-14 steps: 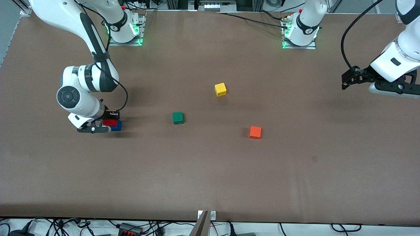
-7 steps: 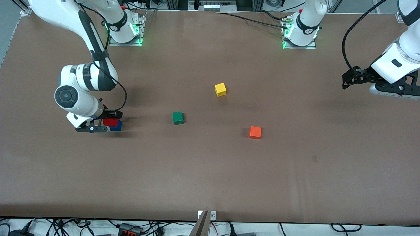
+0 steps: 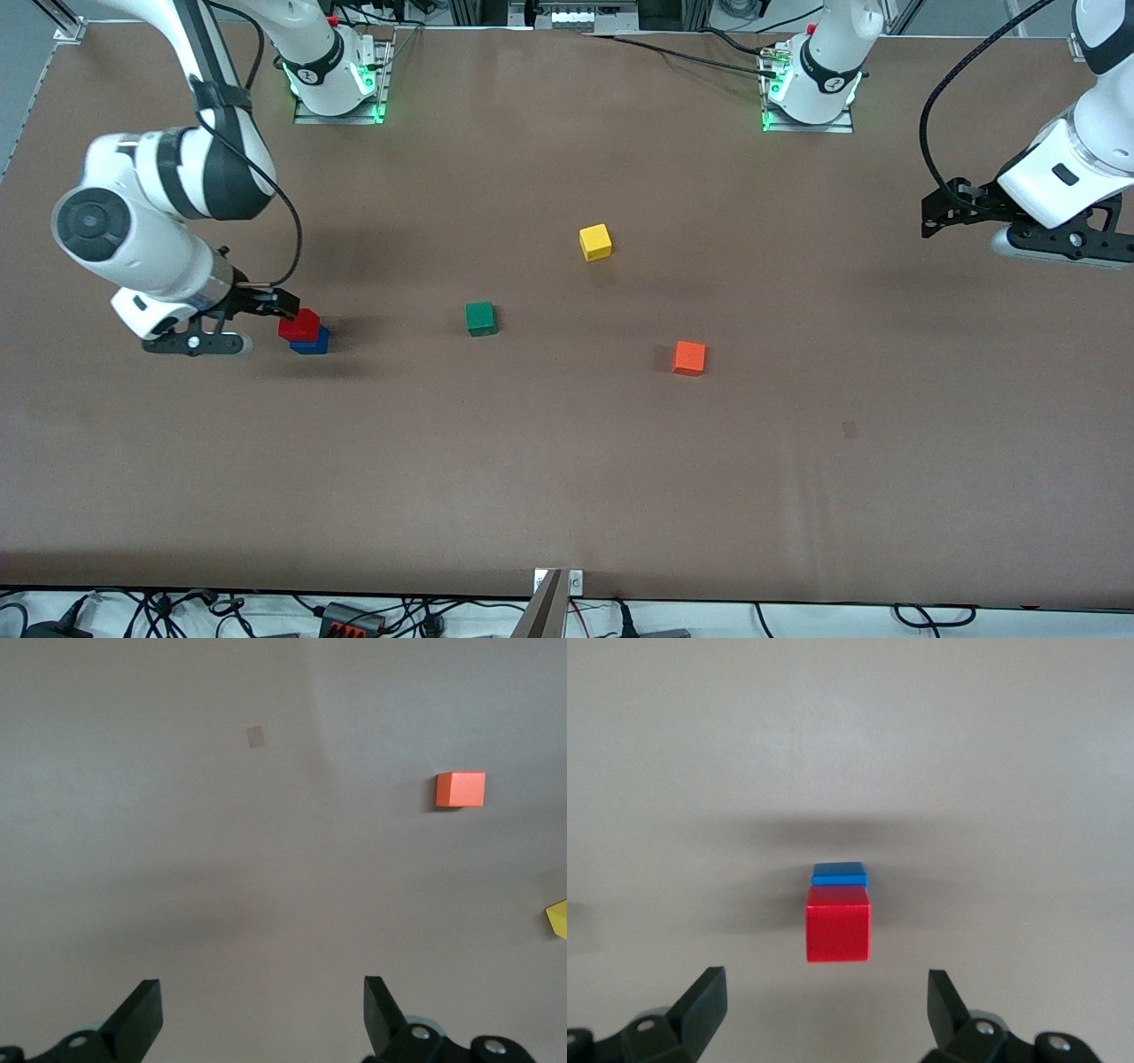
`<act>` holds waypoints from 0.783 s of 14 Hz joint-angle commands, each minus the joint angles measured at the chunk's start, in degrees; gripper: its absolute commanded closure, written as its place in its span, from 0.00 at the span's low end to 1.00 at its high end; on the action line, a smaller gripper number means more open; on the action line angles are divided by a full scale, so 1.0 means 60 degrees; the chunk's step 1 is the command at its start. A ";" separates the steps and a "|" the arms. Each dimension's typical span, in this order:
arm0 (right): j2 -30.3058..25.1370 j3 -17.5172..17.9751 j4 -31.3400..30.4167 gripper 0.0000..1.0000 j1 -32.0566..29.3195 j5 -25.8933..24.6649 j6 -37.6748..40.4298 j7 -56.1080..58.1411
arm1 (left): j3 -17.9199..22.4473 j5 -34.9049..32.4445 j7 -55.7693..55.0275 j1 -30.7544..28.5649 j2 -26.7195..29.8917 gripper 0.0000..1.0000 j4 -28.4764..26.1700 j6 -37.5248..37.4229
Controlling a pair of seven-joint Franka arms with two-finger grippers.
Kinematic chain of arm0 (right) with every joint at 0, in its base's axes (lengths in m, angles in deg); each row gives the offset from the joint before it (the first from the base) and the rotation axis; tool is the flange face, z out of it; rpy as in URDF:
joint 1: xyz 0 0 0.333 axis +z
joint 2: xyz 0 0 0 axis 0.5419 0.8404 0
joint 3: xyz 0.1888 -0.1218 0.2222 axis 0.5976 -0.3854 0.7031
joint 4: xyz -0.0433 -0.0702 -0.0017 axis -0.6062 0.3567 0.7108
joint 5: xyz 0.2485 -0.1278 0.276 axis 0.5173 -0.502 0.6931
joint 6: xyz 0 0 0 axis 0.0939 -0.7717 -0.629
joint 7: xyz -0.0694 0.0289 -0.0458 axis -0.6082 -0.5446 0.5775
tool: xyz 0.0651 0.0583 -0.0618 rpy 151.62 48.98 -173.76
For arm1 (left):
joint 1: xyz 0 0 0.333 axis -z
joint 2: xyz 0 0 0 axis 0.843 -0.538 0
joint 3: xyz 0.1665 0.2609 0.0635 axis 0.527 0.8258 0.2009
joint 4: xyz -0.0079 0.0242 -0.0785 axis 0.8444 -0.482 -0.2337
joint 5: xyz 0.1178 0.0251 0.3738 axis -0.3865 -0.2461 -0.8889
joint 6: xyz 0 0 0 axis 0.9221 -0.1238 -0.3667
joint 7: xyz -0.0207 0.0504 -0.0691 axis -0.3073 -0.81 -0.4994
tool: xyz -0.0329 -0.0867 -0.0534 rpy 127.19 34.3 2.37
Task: Pass red block to right arm, stack on blue
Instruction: 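Open the right gripper and lift it away from the stack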
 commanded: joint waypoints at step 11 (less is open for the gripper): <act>-0.0120 -0.0199 0.3338 0.00 -0.1141 0.0525 0.2765 0.1181 | 0.0048 0.0134 0.0202 0.0029 -0.0099 0.00 0.0308 -0.0280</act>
